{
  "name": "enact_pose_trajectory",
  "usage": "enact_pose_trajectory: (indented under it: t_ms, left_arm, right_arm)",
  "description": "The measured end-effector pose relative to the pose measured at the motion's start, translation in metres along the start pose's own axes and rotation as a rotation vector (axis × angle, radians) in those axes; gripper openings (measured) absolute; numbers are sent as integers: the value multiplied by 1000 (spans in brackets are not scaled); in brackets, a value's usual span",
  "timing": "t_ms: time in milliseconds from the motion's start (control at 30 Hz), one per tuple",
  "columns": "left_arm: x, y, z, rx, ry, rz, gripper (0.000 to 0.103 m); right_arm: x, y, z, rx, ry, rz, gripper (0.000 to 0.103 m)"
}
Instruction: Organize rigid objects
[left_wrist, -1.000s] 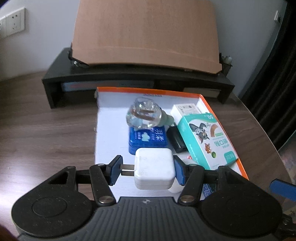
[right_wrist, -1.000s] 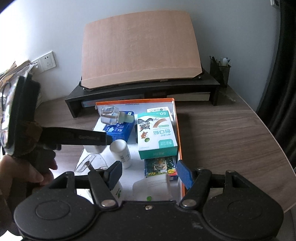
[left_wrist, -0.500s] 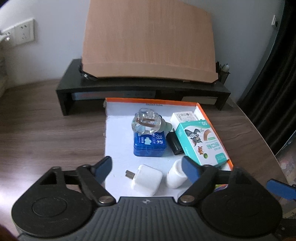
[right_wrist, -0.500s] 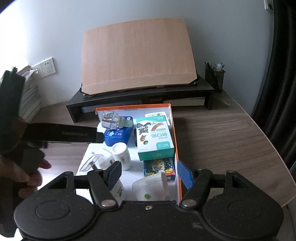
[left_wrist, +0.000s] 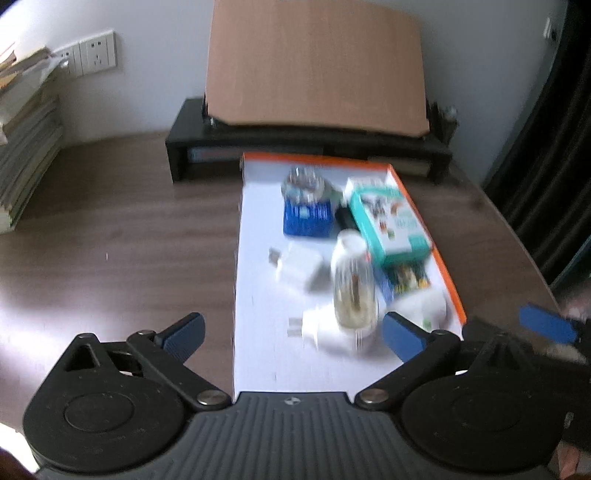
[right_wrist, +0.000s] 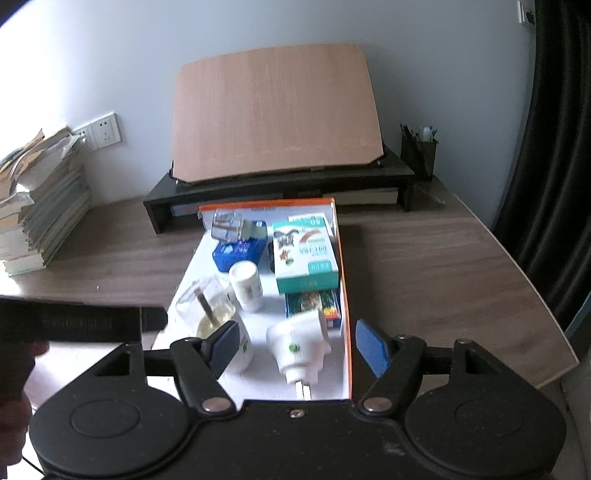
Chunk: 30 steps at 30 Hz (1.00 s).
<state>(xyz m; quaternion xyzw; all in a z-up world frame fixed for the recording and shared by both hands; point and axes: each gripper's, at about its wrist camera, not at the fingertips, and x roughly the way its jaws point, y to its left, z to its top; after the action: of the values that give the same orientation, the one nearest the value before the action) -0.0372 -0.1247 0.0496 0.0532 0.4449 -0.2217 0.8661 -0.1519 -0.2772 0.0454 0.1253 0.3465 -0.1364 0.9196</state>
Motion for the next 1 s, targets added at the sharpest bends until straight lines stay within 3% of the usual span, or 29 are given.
enact_pose_trajectory:
  t_ms: [333, 1000]
  left_arm:
    - [-1, -5, -14, -17, 24, 17, 103]
    - [-3, -20, -23, 1, 44, 56, 103]
  right_arm:
    - [-5, -4, -16, 3, 54, -14, 84]
    - [-9, -15, -20, -4, 68, -4, 85]
